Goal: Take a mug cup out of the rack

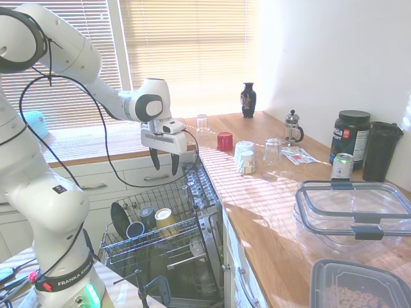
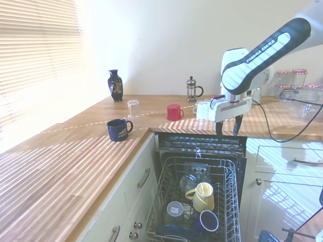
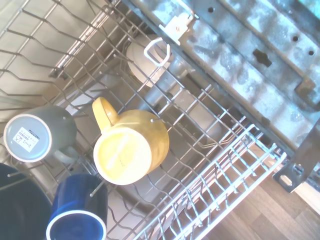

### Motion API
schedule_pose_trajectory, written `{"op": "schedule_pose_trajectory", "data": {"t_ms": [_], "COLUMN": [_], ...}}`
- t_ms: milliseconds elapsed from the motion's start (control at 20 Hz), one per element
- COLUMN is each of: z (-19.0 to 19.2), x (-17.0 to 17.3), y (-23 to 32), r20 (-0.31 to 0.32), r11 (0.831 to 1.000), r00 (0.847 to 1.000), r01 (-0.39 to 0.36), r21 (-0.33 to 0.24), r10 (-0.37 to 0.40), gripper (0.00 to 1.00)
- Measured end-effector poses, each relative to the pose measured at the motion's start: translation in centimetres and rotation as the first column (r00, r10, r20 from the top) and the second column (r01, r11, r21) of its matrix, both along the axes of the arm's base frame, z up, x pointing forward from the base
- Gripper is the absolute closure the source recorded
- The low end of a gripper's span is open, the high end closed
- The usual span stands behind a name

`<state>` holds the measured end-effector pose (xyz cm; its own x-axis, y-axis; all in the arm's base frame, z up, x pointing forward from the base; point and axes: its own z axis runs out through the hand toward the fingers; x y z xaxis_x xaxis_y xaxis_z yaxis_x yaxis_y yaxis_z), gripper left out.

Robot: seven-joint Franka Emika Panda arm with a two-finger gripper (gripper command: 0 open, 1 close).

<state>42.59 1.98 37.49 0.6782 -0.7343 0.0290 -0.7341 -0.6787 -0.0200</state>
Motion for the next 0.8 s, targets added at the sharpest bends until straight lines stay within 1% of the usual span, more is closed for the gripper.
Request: {"op": "schedule_pose_trajectory", "data": {"t_ms": [150,250,450,600,700,800], "z": [-0.2,-0.7,-3.1,-5.0,-5.9,-6.8], "x": [0.0,0.0,-0.1,0.0,0.7,1.6], "y": [0.2,1.3,5.8,9.5,12.0,14.5], "r20": [-0.003,-0.007,-0.005,-0.015,-0.020,-0.030], "r11": [1.000,0.999,0.987,0.969,0.952,0.930], "r00": [1.000,0.999,0.992,0.980,0.968,0.952], "r01": [-0.007,-0.041,-0.130,-0.200,-0.248,-0.304], "r21": [-0.004,-0.019,-0.090,-0.144,-0.181,-0.207], "r10": [0.007,0.041,0.130,0.200,0.249,0.304], "gripper": [0.00,0.00,0.00,0.00,0.00,0.00]}}
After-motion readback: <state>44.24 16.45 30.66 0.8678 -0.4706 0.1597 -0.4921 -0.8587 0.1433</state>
